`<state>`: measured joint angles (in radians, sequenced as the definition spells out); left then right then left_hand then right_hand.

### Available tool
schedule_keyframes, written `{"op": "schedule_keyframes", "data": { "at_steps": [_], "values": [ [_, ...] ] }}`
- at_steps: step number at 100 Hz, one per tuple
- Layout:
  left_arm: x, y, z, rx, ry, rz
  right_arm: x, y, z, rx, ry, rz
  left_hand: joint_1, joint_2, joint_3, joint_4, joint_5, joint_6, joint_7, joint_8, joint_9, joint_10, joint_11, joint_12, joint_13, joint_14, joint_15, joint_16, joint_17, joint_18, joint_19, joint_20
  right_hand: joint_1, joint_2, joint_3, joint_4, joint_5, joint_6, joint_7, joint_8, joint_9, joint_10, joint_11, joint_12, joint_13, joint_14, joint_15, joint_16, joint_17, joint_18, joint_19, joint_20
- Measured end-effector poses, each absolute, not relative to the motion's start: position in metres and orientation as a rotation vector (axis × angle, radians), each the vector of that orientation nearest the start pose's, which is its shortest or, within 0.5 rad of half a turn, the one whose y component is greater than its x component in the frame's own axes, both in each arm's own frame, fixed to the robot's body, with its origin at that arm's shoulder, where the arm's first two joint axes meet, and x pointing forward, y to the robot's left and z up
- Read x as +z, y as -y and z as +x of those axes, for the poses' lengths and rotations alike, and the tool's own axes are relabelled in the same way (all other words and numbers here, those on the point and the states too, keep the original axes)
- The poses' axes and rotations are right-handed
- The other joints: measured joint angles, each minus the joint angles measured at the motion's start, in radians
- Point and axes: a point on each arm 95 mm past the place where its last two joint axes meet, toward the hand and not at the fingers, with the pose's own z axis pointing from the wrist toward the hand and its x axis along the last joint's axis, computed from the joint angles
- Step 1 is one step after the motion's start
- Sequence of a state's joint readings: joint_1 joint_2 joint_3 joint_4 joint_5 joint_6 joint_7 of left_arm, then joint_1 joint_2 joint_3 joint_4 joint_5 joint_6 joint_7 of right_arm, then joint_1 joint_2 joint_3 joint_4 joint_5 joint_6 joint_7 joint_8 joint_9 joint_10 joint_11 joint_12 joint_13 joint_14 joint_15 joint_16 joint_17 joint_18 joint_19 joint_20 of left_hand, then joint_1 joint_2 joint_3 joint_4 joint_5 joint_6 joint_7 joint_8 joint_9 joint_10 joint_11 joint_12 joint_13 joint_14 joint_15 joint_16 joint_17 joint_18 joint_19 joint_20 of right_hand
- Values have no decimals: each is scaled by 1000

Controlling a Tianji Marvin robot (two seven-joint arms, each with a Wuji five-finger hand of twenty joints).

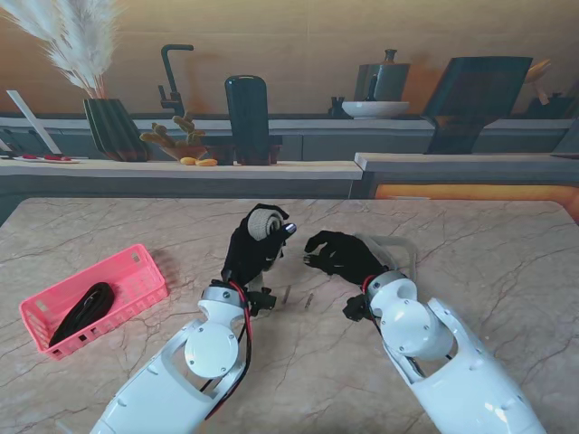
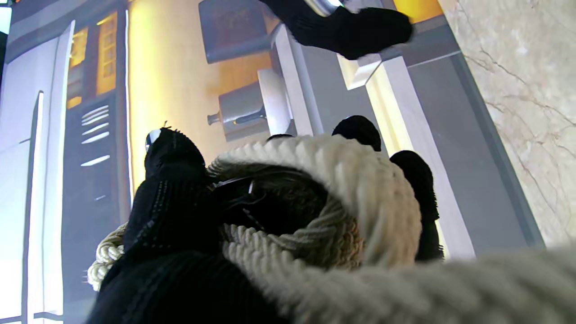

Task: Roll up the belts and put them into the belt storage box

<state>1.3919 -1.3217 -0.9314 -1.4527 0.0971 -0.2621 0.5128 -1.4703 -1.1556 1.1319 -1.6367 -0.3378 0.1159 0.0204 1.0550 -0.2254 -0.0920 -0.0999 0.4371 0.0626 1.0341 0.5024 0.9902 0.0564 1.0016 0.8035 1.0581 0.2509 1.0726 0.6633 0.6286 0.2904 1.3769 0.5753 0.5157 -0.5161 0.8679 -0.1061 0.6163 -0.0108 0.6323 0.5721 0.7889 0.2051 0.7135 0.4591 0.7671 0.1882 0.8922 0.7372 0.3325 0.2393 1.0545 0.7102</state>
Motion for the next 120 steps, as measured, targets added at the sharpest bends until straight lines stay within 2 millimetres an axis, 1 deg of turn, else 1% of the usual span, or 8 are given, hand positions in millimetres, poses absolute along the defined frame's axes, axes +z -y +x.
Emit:
{"op": "schedule_keyframes", "data": {
  "at_steps": [7, 15, 37, 50, 69, 88, 103, 120],
  "values": [
    [-300, 123, 417, -2450, -436, -1777, -292, -43, 415, -2316, 1378, -2137, -49, 0, 42, 17, 0, 5, 49, 41, 36, -2, 30, 21, 59, -11, 93, -1, 90, 8, 98, -11, 0, 0, 2, 0, 0, -2, 0, 3, 0, -1, 0, 0, 0, -3, 0, 0, 0, 0, 0, -1],
    [-302, 124, 418, -2431, -446, -1787, -286, -39, 412, -2386, 1354, -2114, -192, -91, 301, 17, 9, 5, 88, 97, 68, -28, 74, 49, 90, -35, 196, 1, 146, 8, 171, -40, 0, 0, 2, 0, 0, -3, 0, 4, 0, -1, 0, 0, 0, -8, 0, 0, 0, 0, 0, -2],
    [-311, 127, 424, -2383, -578, -1721, -272, -36, 407, -2504, 1362, -2012, -338, -249, 666, 15, -9, 5, 45, 163, 31, -55, 107, 125, 123, -77, 243, 42, 145, -20, 190, -55, -9, -23, 5, 0, 0, -14, 7, 9, 0, -2, 0, 0, 0, -11, 0, 0, 0, 0, 0, -5],
    [-317, 129, 427, -2358, -703, -1637, -266, -39, 406, -2573, 1431, -1917, -359, -269, 724, 15, -24, 6, 22, 186, 8, -62, 105, 171, 126, -94, 242, 96, 169, -31, 182, -67, -76, -51, -25, -4, -35, -14, -7, 3, 0, -3, 0, -2, 0, -14, -12, 0, 0, 0, -1, -13],
    [-322, 130, 432, -2322, -793, -1525, -263, -49, 411, -2624, 1620, -1786, -360, -280, 759, 23, -26, 58, -26, 148, 8, -62, 108, 196, 132, -94, 251, 109, 193, -26, 190, -70, -130, -51, -254, 0, -98, 28, -80, -12, -1, -3, -17, -15, 2, -15, -25, -6, 1, 26, -24, -13],
    [-327, 130, 437, -2287, -854, -1448, -263, -60, 419, -2650, 1766, -1701, -370, -259, 756, 31, -28, 110, -192, 59, 8, -61, 133, 184, 133, -97, 267, 101, 193, -14, 191, -70, -217, -52, -243, 0, -96, 93, -88, -12, 41, -3, -11, -38, 43, -9, -33, -6, 24, 64, -24, -13],
    [-329, 130, 440, -2273, -877, -1419, -263, -66, 426, -2675, 1842, -1655, -370, -259, 737, 31, -158, 160, -467, -120, 4, -60, 140, 171, 133, -99, 274, 97, 193, 6, 191, -70, -257, -52, -193, 0, -47, 133, -96, -7, 128, -4, 27, -61, 88, 20, -1, -6, 40, 88, 11, -13],
    [-330, 131, 441, -2255, -902, -1400, -262, -74, 431, -2695, 1927, -1607, -377, -259, 735, 31, -215, 169, -529, -176, -5, -39, 140, 161, 133, -99, 281, 89, 193, 17, 191, -70, -265, -52, -199, 0, 61, 149, -79, 16, 245, -3, 78, -72, 164, 47, 50, -9, 66, 101, 73, -21]
  ]
}}
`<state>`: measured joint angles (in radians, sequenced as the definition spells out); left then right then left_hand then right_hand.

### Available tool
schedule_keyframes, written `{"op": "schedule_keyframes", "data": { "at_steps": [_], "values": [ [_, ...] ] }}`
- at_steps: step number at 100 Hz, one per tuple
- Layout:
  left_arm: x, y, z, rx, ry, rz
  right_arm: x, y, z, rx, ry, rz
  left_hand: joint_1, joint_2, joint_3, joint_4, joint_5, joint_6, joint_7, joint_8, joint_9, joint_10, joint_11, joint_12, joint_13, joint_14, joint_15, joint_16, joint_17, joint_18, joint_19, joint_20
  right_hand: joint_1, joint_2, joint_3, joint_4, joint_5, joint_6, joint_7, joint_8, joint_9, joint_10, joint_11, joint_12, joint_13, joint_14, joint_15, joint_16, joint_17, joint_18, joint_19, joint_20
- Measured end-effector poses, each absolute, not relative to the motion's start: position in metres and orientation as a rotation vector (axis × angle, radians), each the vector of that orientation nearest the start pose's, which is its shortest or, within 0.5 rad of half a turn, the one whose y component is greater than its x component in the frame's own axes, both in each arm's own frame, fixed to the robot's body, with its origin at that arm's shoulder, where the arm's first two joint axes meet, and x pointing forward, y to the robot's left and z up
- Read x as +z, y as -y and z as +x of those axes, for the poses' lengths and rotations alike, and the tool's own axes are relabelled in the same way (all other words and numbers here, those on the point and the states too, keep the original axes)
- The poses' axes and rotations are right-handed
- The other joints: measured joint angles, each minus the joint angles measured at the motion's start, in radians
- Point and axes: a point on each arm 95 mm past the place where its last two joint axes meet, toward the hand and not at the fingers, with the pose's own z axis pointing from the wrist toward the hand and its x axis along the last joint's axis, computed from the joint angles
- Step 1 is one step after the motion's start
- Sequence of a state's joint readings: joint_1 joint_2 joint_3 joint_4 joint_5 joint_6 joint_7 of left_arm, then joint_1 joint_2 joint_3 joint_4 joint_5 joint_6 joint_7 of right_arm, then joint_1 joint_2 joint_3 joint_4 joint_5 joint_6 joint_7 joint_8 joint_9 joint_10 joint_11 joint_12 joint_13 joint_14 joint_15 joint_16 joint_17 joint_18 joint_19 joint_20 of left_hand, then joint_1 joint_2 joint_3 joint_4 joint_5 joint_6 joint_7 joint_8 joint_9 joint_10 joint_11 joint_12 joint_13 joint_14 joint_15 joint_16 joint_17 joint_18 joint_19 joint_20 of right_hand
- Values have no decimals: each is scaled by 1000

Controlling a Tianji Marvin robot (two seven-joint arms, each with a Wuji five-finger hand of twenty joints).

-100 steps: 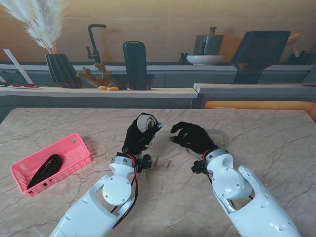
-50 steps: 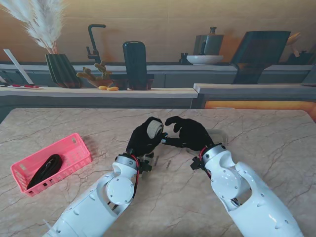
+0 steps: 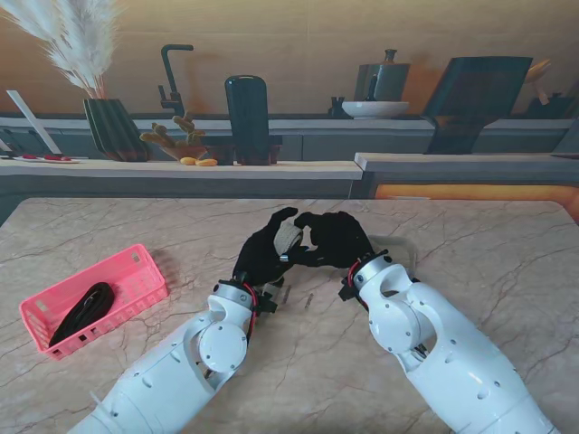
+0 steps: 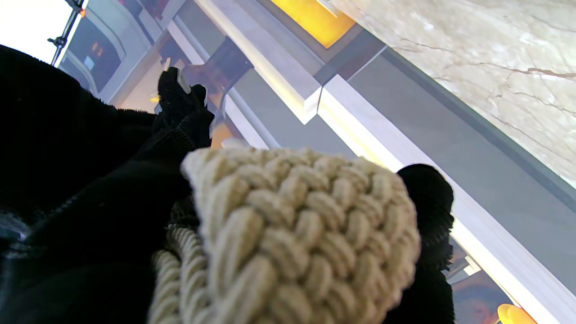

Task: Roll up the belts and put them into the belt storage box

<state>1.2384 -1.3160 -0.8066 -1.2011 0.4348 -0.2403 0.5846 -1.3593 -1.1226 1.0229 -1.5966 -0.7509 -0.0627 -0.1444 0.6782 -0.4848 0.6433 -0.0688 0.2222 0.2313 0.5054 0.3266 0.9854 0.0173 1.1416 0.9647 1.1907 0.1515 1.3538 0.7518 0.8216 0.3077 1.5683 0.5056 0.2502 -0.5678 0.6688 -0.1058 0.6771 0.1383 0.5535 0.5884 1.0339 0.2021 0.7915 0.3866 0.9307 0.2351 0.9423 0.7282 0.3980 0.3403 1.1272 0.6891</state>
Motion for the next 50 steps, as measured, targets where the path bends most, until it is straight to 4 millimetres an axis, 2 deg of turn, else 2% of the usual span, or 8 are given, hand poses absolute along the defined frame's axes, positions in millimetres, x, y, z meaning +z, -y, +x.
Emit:
{"op": "schedule_keyframes", "data": {
  "at_steps": [8, 15, 19, 35, 37, 39, 42, 50],
  "values": [
    [-331, 131, 441, -2246, -917, -1392, -262, -76, 433, 1892, -1373, 1107, 0, 0, -3, 0, -3, 0, -21, -12, -1, 2, 0, -1, 0, 0, 1, 0, 0, 4, 0, 0, 2, 19, -2, 0, 63, 0, 28, 16, 56, -1, 13, 0, 32, 8, 24, 0, 10, 0, 17, -13],
    [-332, 132, 442, -2238, -932, -1384, -262, -80, 434, 1900, -1375, 1125, 0, 0, -10, 0, -3, 0, -25, -15, -1, 9, 0, -2, 0, 0, 8, -1, 0, 11, 0, 0, 55, 28, -33, 0, 96, 12, 46, 26, 89, -1, 14, -1, 58, 17, 40, -6, 12, 1, 32, -25],
    [-332, 132, 442, -2235, -937, -1382, -262, -81, 434, 1900, -1375, 1138, 0, 0, -10, 0, -3, 0, -31, -24, -15, 12, 0, -2, 0, 0, 8, -1, -1, 12, 0, 0, 55, 52, -47, 0, 106, 16, 47, 27, 93, -1, 14, -1, 67, 19, 46, -6, 14, 1, 38, -27],
    [-335, 133, 442, -2226, -958, -1373, -263, -86, 438, 1887, -1378, 1153, 0, 2, -10, 1, -3, 0, -35, -26, -15, 13, 0, -2, 0, 0, 9, -1, -3, 17, 0, 0, 57, 47, -70, 0, 157, 24, 64, 29, 142, -1, 23, -1, 99, 26, 70, -6, 25, 17, 54, -38],
    [-335, 133, 442, -2225, -961, -1371, -264, -86, 438, 1888, -1376, 1160, 0, 2, -10, 1, -3, 0, -35, -27, -15, 13, 0, -2, 0, 0, 9, -1, -3, 17, 0, 0, 79, 76, -73, -2, 163, 24, 64, 29, 145, -1, 23, -1, 105, 26, 71, -6, 25, 20, 56, -43],
    [-335, 133, 442, -2224, -964, -1369, -264, -87, 439, 1890, -1375, 1168, 0, 2, -10, 1, -3, 0, -35, -27, -15, 13, 0, -3, 0, 0, 9, -1, -3, 17, 0, 0, 117, 95, -90, 21, 168, 24, 64, 29, 146, -1, 23, -1, 105, 26, 71, -6, 25, 24, 58, -49],
    [-335, 133, 442, -2223, -965, -1368, -264, -87, 439, 1893, -1373, 1178, 0, 2, -10, 1, -3, 0, -35, -27, -15, 13, 0, -8, 0, 0, 9, -1, -3, 17, 0, 0, 155, 113, -126, 18, 175, 25, 64, 29, 146, -1, 23, -1, 105, 27, 71, -6, 25, 24, 59, -53],
    [-335, 133, 442, -2220, -968, -1369, -265, -89, 440, 1904, -1369, 1206, 0, 4, -10, 2, -3, 0, -35, -28, -15, 13, 0, -9, 3, 0, 9, -2, -3, 18, 0, 0, 286, 164, -274, 29, 178, 38, 64, 27, 157, -1, 23, -1, 114, 27, 72, -6, 25, 25, 59, -65]
  ]
}}
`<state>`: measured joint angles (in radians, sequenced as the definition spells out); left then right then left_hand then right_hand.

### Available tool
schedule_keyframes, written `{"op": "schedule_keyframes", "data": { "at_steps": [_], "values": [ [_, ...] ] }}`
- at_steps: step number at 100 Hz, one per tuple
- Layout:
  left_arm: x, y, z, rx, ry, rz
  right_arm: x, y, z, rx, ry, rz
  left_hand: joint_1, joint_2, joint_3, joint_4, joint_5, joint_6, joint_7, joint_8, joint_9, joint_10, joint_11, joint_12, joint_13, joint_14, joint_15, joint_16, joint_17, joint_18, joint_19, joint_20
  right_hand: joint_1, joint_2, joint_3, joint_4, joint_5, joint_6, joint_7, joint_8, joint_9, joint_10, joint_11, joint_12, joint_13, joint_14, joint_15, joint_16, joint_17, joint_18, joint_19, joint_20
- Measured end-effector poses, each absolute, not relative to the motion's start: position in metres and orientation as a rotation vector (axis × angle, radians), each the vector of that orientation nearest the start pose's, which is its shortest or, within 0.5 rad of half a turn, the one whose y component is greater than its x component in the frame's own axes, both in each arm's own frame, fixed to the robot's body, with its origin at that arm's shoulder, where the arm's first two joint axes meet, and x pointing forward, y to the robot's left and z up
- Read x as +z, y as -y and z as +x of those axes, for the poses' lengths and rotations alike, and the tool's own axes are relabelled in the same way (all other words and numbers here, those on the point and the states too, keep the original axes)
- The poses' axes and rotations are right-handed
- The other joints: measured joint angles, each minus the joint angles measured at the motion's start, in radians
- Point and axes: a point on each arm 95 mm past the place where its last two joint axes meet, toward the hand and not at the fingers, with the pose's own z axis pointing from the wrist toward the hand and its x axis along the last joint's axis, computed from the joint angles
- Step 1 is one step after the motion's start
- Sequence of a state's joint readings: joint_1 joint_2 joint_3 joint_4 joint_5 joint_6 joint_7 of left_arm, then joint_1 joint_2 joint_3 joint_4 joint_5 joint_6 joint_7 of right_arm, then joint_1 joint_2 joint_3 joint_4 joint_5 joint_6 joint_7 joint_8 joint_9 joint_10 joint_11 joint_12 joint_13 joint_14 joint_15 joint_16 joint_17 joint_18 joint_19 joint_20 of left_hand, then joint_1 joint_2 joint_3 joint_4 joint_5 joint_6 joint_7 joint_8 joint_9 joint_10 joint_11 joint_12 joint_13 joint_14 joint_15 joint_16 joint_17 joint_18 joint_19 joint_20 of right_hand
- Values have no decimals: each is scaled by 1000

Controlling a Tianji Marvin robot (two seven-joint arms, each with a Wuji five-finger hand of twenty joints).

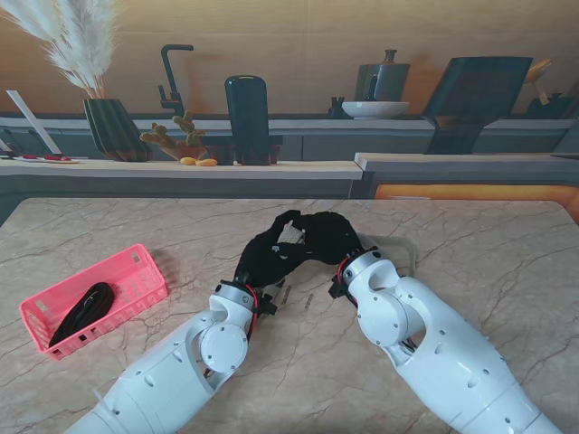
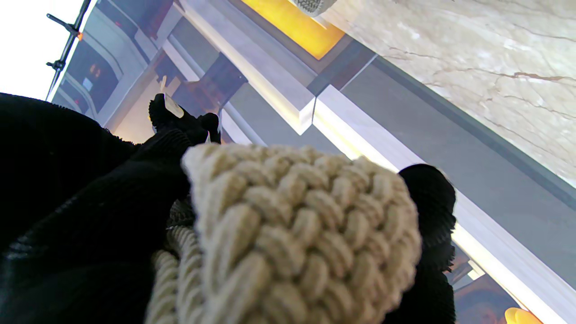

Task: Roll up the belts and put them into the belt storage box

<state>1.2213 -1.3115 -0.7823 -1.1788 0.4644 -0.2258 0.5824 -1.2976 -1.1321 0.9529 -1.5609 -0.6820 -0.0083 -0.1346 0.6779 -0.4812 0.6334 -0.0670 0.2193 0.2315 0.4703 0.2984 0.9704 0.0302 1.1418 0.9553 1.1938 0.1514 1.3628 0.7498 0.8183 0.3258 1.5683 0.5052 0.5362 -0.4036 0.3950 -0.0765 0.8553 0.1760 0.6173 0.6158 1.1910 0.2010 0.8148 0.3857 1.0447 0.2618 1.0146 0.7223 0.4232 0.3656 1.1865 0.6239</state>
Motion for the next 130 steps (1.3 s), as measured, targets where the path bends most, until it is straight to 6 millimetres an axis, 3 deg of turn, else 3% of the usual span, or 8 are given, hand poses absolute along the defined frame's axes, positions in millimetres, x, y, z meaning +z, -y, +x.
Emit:
{"op": "schedule_keyframes", "data": {
  "at_steps": [5, 14, 25, 38, 48, 60, 73, 130],
  "values": [
    [-336, 132, 443, -2218, -969, -1370, -265, -90, 441, 1914, -1365, 1231, 0, 0, 0, 0, 0, 0, 0, 0, 0, 0, 0, 0, 1, 0, 0, -1, 0, 0, 0, 0, 49, -1, -21, -1, -11, 16, 56, -96, 12, -1, -1, 0, 0, 0, 0, 0, 0, 0, 0, -7],
    [-336, 132, 443, -2213, -971, -1372, -266, -92, 441, 1920, -1372, 1274, 0, -4, 0, 0, 0, 0, 0, -1, 0, 10, 0, 0, 5, 0, 0, -9, -3, 1, 0, 0, 29, -66, 196, -75, -60, 39, 170, -237, 12, -1, -12, -1, 0, -3, -1, -5, 0, 0, 0, -7],
    [-337, 132, 442, -2210, -969, -1376, -265, -93, 441, 1917, -1350, 1380, -9, -5, 0, 0, 0, 0, 0, -9, -23, 14, -2, -12, 5, 0, 0, -10, -21, 1, 0, 0, 45, -97, 239, -116, -67, 40, 200, -285, 12, 3, -34, 0, 0, -6, -15, -8, 0, -1, -1, -8],
    [-337, 130, 443, -2220, -946, -1388, -264, -92, 440, 1955, -1297, 1497, -47, -6, -19, 0, 0, 0, -2, -10, -82, 37, -105, -62, 5, 0, 0, -9, -77, 1, -18, 15, 72, -116, 239, -158, -67, 40, 200, -292, 7, 12, -54, 11, 0, -8, -50, -13, -3, -11, -32, -18],
    [-335, 128, 442, -2247, -886, -1447, -262, -89, 437, 1977, -1257, 1552, -74, -6, -75, 1, -6, -8, -23, -23, -203, 64, -261, -135, -134, 33, -74, 42, -257, 1, -169, 49, 83, -117, 236, -160, -77, 39, 200, -291, 7, -16, -59, 12, -3, -30, -62, -14, -4, -14, -45, -22],
    [-333, 129, 439, -2287, -838, -1527, -258, -85, 436, 1964, -1243, 1502, -122, -5, -109, 2, -26, -50, -57, -44, -399, 100, -523, -312, -466, 84, -457, 4, -526, 6, -415, 50, 83, -117, 236, -179, -77, 22, 200, -287, 7, -41, -66, 2, -9, -54, -67, -14, -4, -33, -47, -23],
    [-331, 128, 437, -2296, -859, -1544, -251, -72, 437, 1963, -1212, 1490, -171, -1, -154, 2, -26, -106, -102, -50, -566, 124, -721, -464, -710, 100, -795, -129, -664, 7, -575, 29, 94, -117, 236, -179, -77, 21, 200, -273, 7, -46, -76, 2, -9, -59, -84, -14, -4, -38, -56, -23],
    [-331, 112, 435, -2337, -971, -1607, -200, -33, 437, 2019, -1120, 1590, -106, 32, -89, 2, 83, -184, -102, 59, -536, 122, -826, -564, -784, 26, -1062, -281, -714, -22, -791, 13, 103, -118, 236, -179, -78, 21, 200, -272, 8, -50, -90, 2, -10, -69, -102, -17, -2, -63, -74, -24]
  ]
}}
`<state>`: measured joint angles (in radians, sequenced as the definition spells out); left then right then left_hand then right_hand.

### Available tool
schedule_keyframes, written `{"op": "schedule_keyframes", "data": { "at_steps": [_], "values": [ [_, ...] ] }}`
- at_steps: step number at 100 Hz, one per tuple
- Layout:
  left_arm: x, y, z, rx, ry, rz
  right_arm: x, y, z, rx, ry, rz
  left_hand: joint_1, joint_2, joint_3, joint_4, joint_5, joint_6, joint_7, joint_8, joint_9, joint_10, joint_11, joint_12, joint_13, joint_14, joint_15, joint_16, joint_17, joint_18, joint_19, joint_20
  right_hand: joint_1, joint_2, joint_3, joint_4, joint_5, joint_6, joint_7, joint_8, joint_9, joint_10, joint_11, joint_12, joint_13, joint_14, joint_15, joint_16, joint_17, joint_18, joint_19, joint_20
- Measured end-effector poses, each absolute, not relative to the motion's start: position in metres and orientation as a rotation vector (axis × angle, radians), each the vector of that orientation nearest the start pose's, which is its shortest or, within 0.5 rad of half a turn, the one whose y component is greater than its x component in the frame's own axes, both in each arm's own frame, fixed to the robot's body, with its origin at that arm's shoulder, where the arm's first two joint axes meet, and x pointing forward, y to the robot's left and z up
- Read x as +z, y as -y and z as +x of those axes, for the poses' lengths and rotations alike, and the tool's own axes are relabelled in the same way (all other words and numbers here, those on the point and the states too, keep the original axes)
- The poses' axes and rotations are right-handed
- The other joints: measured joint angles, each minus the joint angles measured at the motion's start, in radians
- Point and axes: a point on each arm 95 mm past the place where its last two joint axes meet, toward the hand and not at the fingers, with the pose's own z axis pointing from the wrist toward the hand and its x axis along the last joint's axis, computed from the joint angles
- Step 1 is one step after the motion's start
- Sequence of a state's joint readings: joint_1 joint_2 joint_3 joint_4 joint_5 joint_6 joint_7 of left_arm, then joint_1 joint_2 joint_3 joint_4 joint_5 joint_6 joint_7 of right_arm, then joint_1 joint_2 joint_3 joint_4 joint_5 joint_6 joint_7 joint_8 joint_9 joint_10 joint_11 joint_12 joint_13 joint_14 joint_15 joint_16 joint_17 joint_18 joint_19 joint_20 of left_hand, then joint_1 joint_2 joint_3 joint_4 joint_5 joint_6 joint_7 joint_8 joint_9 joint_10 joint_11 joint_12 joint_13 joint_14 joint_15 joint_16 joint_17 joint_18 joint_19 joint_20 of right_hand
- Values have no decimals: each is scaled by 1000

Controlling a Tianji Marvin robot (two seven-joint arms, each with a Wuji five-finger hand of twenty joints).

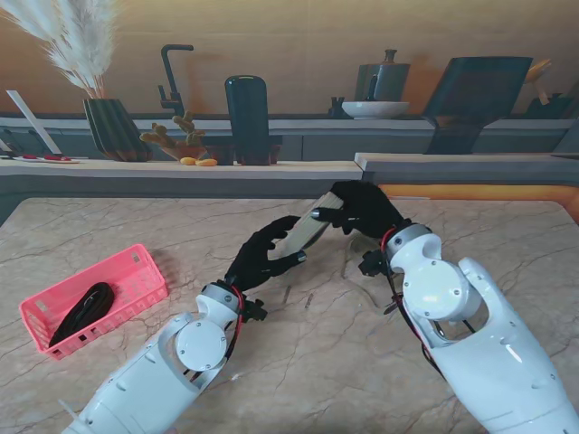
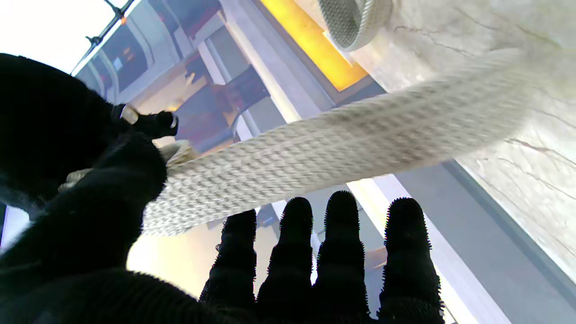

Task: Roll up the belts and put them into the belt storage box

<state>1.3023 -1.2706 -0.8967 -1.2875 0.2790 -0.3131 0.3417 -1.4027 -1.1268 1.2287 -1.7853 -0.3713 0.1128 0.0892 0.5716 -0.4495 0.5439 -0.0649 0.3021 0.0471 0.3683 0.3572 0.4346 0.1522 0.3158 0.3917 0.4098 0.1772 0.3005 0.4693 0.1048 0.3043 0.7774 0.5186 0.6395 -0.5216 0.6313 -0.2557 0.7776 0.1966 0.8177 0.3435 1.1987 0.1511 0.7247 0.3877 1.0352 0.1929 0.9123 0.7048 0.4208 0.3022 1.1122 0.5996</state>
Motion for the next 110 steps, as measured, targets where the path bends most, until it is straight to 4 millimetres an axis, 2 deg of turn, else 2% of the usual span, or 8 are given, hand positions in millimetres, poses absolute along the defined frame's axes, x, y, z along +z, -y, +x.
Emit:
{"op": "schedule_keyframes", "data": {
  "at_steps": [22, 39, 52, 69, 97, 110],
  "values": [
    [-337, 104, 437, -2313, -989, -1634, -191, -22, 436, -2398, 1127, -2112, -15, -8, 42, 1, 0, -4, 0, -3, -2, 0, -21, -11, 10, -1, -22, -12, 7, -34, -76, -11, 0, 0, 0, 0, 0, 0, 0, 0, 0, 0, 0, 0, 0, 0, 0, 0, 2, -3, 0, 0],
    [-341, 106, 436, -2292, -1073, -1565, -195, -21, 437, -2294, 913, -2209, -26, -8, 44, 1, -35, -10, -1, -4, -46, 0, -44, -22, -16, -10, -41, -23, 7, -78, -127, -35, 1, 0, 0, 0, 0, 0, 0, 0, 0, 0, 0, 0, 0, 0, 0, 0, 5, -13, 0, 12],
    [-343, 110, 436, -2277, -1050, -1562, -200, -23, 438, -2225, 786, -2254, -26, -8, 52, 1, -75, -9, -1, -9, -77, 0, -46, -27, -46, -10, -35, -23, 3, -93, -135, -45, 1, 0, 0, 0, 0, 0, 0, 0, 0, 0, 0, 0, 0, 0, 0, 0, 5, -13, 0, 14],
    [-347, 116, 436, -2263, -1006, -1604, -212, -32, 439, -2135, 675, -2285, -25, -6, 40, 1, -118, 14, -1, -20, -122, 0, -43, -33, -70, -10, -26, -23, -11, -116, -135, -53, 3, 0, 0, 0, 0, 0, 0, 0, 0, 0, 0, 1, 0, 0, 0, 0, 5, -15, 0, 14],
    [-349, 124, 436, -2281, -910, -1645, -235, -55, 441, -2049, 554, -2324, -26, -5, 7, 1, -119, 28, -83, -83, -162, 0, -30, -36, -101, -12, -7, -35, -30, -137, -135, -72, 6, 0, 0, 0, 0, 0, 0, 0, 0, 1, 0, 10, 0, 0, 0, 0, 5, -25, 0, 15],
    [-348, 128, 436, -2297, -854, -1677, -242, -64, 441, -2017, 510, -2333, -67, -3, -5, 1, -119, 34, -129, -96, -172, 0, -25, -36, -110, -21, -6, -39, -35, -155, -135, -86, 6, 0, 0, 0, 0, 0, 0, 0, 0, 1, 0, 11, 0, 0, 0, 0, 5, -25, 0, 15]
  ]
}}
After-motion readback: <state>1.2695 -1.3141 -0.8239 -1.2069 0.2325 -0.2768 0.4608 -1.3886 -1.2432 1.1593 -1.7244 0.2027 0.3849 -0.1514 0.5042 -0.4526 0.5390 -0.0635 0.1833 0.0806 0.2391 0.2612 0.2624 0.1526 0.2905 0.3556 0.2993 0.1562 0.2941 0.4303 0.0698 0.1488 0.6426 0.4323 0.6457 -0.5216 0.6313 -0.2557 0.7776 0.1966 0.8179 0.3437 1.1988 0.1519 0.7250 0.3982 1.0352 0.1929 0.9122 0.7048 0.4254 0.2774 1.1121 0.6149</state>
